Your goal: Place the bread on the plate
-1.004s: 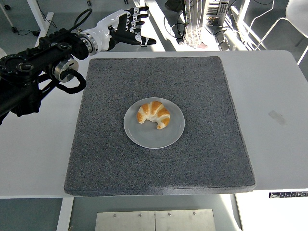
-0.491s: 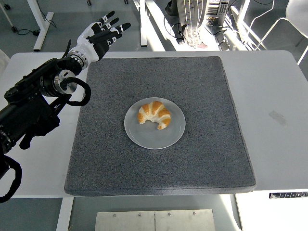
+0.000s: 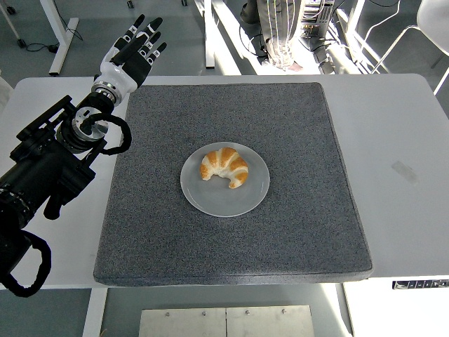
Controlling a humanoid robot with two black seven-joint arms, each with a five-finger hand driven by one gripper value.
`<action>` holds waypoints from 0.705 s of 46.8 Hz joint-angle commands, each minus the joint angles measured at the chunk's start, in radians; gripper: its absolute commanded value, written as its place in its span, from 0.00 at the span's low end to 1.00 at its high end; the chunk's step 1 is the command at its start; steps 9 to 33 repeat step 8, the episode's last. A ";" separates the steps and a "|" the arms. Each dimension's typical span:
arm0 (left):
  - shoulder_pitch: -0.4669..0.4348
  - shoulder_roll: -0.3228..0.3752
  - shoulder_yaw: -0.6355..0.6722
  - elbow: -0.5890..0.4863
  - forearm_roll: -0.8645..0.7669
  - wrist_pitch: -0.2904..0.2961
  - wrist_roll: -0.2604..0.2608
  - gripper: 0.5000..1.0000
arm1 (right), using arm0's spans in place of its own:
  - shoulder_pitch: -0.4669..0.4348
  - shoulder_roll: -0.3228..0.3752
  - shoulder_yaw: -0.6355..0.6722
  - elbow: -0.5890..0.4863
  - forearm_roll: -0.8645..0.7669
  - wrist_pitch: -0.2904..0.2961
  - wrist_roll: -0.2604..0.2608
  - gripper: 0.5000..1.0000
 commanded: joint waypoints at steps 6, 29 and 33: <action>0.000 0.000 0.000 0.001 0.000 0.001 0.000 0.97 | 0.000 0.000 0.001 0.001 0.001 0.000 0.000 1.00; 0.000 0.000 0.002 0.001 0.000 0.001 0.000 0.97 | 0.000 0.000 0.001 0.001 0.001 0.000 0.000 1.00; 0.000 0.000 0.002 0.001 0.000 0.001 0.000 0.97 | 0.000 0.000 0.001 0.001 0.001 0.000 0.000 1.00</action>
